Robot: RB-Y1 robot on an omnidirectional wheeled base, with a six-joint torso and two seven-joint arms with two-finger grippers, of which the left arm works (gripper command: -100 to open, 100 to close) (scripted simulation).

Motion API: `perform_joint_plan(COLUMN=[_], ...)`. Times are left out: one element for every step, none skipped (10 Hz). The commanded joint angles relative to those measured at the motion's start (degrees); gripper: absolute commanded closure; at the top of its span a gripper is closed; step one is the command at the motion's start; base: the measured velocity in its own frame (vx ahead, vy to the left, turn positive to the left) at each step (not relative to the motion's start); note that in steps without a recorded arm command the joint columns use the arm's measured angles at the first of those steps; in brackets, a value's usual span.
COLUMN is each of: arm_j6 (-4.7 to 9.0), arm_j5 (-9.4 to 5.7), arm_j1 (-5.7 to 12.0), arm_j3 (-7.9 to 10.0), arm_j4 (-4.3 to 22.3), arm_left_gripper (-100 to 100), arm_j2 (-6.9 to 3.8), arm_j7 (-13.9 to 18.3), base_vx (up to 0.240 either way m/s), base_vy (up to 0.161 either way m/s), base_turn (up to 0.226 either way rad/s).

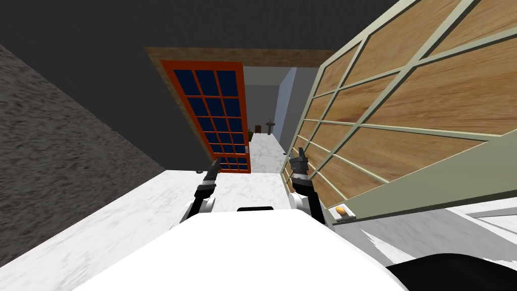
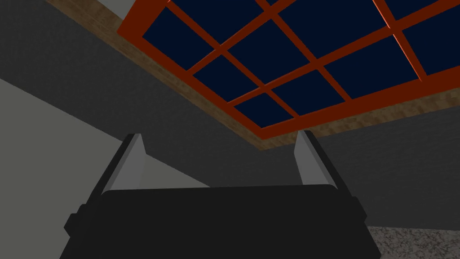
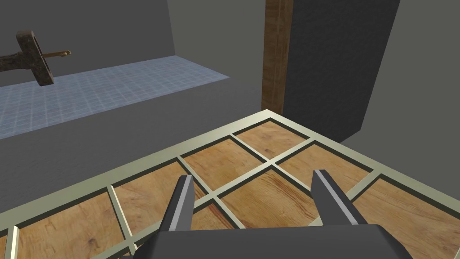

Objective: Pull the door open

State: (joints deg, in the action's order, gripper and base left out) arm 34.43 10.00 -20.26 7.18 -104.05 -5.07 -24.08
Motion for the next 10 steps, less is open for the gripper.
perform_joint_plan(arm_j6=[0.27, 0.64, 1.01, 1.39, 1.76, 2.13, 2.51, 2.88, 3.25, 3.63], arm_j5=[0.41, 0.67, 0.94, 1.20, 1.46, 1.72, 1.98, 2.24, 2.50, 2.76], arm_j1=[0.40, 0.65, 0.90, 1.15, 1.40, 1.65, 1.90, 2.15, 2.40, 2.65], arm_j3=[0.64, 1.04, 1.44, 1.84, 2.24, 2.63, 3.03, 3.43, 3.83, 4.23], arm_j4=[1.8, 3.2, 4.6, 5.9, 7.3, 8.7, 10.0, 11.4, 12.8, 14.1], arm_left_gripper=[-100, -100, -100, -100, -100, -100, -100, -100, -100, -100], arm_j2=[-0.17, -0.20, -0.22, -0.24, -0.27, -0.29, -0.29, -0.26, -0.24, -0.22], arm_j7=[-2.1, -3.4, -4.8, -6.1, -7.4, -8.7, -10.0, -11.3, -12.6, -13.9], base_vx=[0.100, 0.096, 0.096, 0.116, 0.117, 0.098, 0.094, 0.103, 0.107, 0.110], base_vy=[-0.013, -0.018, -0.017, -0.026, -0.017, -0.014, -0.017, -0.016, -0.026, -0.016], base_turn=[-0.066, -0.071, -0.076, -0.056, -0.063, -0.075, -0.069, -0.055, -0.061, -0.070])
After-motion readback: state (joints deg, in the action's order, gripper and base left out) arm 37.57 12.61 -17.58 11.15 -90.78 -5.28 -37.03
